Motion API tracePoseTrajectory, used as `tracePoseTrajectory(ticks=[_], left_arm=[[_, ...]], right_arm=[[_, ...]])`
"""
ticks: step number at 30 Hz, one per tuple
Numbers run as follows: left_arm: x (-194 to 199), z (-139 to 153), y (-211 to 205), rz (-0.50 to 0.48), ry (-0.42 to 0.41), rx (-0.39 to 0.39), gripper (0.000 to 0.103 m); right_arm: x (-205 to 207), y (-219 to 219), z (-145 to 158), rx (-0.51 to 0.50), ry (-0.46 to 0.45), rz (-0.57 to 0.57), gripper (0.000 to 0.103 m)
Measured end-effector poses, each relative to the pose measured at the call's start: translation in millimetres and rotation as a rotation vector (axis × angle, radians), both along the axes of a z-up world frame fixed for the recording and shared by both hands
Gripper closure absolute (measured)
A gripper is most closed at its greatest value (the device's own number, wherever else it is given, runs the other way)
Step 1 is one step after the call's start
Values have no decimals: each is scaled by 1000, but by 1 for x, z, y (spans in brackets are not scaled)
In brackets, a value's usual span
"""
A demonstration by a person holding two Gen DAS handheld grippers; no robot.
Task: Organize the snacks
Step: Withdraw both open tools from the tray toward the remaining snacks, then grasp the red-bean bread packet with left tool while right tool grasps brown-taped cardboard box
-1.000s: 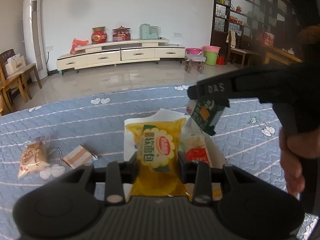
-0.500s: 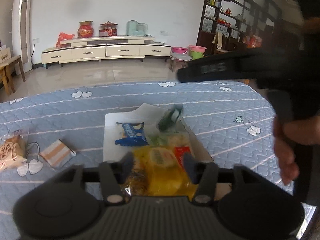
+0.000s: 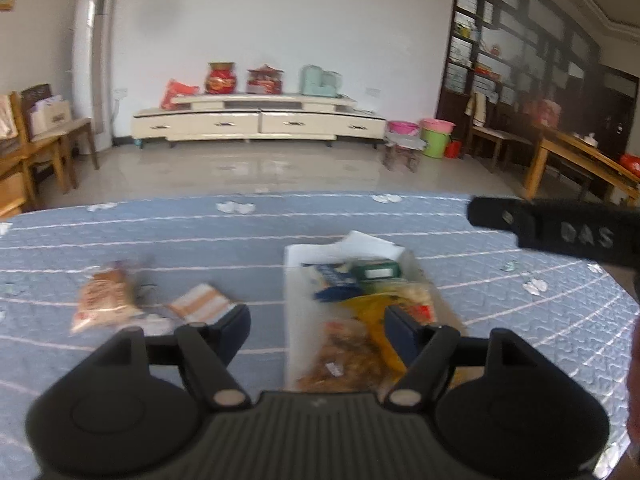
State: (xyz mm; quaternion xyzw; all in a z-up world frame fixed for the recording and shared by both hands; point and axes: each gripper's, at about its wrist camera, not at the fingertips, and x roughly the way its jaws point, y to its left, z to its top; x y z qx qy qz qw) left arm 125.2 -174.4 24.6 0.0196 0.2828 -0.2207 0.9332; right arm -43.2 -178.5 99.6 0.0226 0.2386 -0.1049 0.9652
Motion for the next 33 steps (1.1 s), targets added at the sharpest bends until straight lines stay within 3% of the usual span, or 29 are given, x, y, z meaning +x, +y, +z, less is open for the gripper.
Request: tracePoseTrajectory(ticks=[12,15,18,24,33], left_arm=[[-6,0,69,115,-6,11,28],[-2,-4,87,155,-6,15,23],[10,-11,106,205,-10,33,9],[61,-25,138,317,10,55,1],[165,-59,126,346,119,130,1]], right_arm=[[-14,59,-9,49,25,58,15],[-10,74,-16,58,36,84,15],[-5,94,-23,69,46,116,12],[4,115,-40,84,64,172,6],[27,135,-62,117,77,223,1]])
